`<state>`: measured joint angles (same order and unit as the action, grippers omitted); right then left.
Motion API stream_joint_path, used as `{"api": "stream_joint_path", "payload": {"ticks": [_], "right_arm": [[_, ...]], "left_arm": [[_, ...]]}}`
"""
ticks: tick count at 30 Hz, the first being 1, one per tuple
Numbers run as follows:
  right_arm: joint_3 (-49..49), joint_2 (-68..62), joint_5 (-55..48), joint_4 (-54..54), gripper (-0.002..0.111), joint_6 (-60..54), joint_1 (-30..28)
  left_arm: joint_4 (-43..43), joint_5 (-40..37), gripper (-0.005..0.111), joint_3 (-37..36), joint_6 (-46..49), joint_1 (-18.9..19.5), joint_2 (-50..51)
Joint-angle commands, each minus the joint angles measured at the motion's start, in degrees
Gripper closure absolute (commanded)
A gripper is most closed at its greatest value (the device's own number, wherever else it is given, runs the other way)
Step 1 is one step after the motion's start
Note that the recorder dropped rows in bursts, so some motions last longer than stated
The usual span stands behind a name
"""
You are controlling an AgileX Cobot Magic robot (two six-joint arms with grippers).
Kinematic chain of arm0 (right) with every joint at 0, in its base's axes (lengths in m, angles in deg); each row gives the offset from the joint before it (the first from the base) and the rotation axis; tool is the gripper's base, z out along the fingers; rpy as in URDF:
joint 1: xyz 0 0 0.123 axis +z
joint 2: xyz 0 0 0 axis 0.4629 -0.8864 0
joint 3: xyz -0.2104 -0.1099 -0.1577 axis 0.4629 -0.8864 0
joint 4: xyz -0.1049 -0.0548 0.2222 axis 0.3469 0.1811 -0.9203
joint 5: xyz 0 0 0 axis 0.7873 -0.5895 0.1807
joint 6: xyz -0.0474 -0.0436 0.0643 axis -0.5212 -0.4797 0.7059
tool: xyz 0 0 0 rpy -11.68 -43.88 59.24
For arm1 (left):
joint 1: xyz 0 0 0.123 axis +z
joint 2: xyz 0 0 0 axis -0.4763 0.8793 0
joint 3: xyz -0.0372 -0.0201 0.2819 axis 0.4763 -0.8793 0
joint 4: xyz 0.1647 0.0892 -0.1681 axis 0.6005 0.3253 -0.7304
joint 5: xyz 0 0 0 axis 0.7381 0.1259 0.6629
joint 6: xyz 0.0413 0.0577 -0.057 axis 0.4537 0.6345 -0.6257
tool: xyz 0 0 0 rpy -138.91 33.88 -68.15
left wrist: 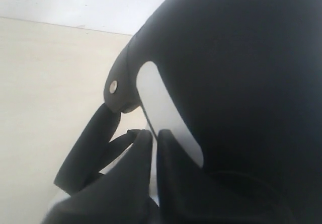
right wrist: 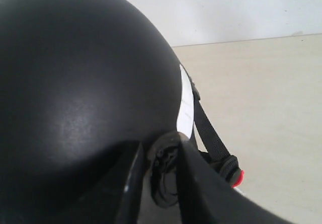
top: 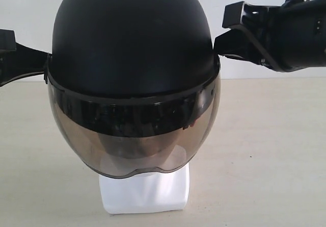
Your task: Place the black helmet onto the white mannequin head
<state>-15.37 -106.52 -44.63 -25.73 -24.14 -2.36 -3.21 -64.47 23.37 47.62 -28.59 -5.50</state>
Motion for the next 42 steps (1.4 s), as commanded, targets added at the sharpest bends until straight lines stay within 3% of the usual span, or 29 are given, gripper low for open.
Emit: {"api": "stream_joint_path", "payload": {"ticks": [1, 3, 7, 10, 29, 42], "right_arm": [[0.10, 0.04, -3.36, -1.43, 0.063, -1.19, 0.69], [0.10, 0.04, -3.36, -1.43, 0.053, -1.19, 0.69], [0.10, 0.04, -2.82, -1.43, 0.054, -1.19, 0.69], [0.10, 0.63, -2.23, -1.43, 0.054, -0.91, 0.69], [0.10, 8.29, -0.94, 0.92, 0.054, 1.08, 0.49], [0.10, 18.85, -6.88, 30.75, 0.056, 23.83, 0.49]], "left_arm": [[0.76, -3.18, 0.093, 0.24, 0.31, -1.14, -0.10], [0.76, -2.94, 0.084, 0.24, 1.07, -1.14, -0.46], [1.03, -2.24, 0.064, 0.24, 1.17, -1.14, -1.26], [1.15, -1.24, 0.059, 0.24, 1.17, -1.14, -1.84], [1.13, 2.09, 0.058, 0.24, 0.15, -1.14, -11.28], [1.60, 6.84, 0.058, 0.24, -2.62, -1.14, -24.41]]}}
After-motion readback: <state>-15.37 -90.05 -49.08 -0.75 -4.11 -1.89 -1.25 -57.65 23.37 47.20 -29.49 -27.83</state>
